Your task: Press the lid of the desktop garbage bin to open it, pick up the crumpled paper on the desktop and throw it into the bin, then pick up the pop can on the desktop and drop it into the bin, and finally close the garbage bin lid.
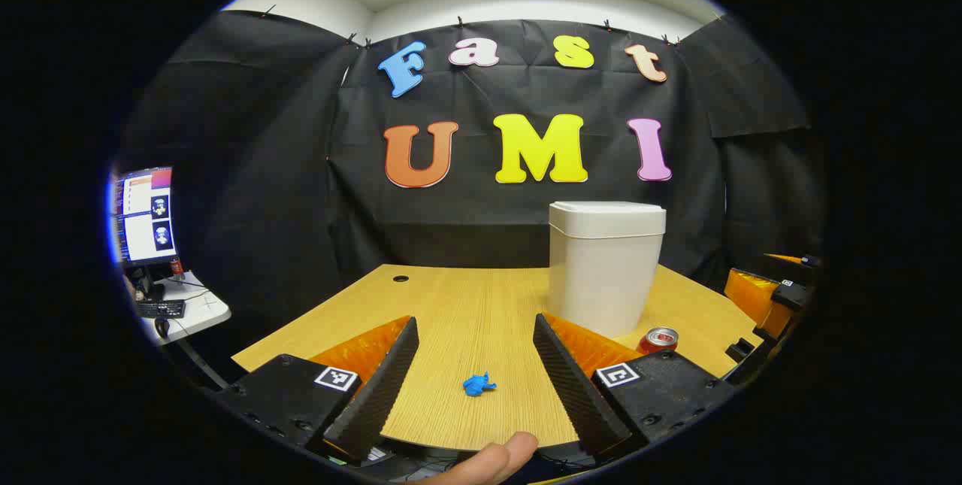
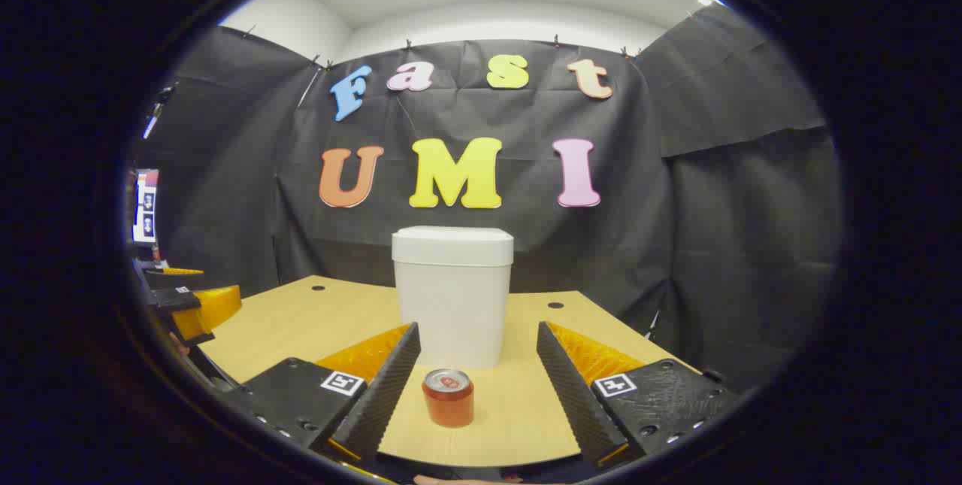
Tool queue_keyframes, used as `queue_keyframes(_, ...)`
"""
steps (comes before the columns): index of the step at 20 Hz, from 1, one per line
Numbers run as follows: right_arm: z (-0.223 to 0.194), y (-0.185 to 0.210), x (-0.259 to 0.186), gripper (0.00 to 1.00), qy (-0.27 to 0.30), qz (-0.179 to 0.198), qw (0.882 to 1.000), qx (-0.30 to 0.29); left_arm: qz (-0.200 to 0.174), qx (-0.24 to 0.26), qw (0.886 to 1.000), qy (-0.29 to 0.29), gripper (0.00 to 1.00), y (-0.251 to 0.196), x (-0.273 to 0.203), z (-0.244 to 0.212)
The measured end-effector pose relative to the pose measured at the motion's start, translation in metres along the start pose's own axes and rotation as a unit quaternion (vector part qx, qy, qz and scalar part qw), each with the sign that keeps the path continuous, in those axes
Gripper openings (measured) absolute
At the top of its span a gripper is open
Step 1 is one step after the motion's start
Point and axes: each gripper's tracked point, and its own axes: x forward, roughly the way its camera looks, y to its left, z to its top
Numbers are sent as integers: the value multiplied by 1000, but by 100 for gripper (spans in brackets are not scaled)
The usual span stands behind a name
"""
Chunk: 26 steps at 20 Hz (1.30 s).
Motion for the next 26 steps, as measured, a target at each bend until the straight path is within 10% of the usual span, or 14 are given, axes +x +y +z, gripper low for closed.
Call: queue_keyframes(26,16,12,18,89,-2,13,1000,-2,16,6,1000,21,99,14,5,-11)
